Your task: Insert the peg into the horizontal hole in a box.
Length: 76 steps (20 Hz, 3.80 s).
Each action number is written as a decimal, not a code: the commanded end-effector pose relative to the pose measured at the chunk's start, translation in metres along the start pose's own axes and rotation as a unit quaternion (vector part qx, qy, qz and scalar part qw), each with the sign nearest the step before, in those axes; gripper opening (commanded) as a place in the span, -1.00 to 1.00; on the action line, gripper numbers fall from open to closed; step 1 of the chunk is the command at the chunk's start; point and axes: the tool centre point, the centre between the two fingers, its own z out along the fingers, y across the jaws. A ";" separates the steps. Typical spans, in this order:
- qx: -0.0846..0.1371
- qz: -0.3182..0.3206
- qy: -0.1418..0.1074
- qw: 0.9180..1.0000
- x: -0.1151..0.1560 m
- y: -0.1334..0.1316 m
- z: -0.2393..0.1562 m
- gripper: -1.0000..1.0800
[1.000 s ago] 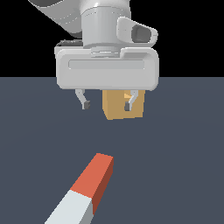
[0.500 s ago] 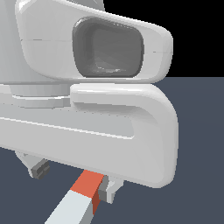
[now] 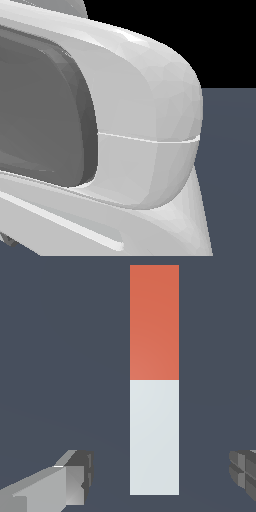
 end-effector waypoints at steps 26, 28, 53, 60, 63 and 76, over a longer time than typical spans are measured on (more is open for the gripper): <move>0.000 0.001 0.001 1.000 0.000 0.000 0.050 -1.00; -0.001 0.000 0.001 1.000 0.000 0.001 0.050 -1.00; -0.001 -0.213 0.000 0.977 0.253 0.063 -0.031 -1.00; -0.001 -0.259 0.000 0.966 0.311 0.062 -0.048 -1.00; -0.001 -0.269 0.001 0.963 0.324 0.061 -0.052 -1.00; 0.000 -0.276 0.001 0.961 0.331 0.060 -0.053 -1.00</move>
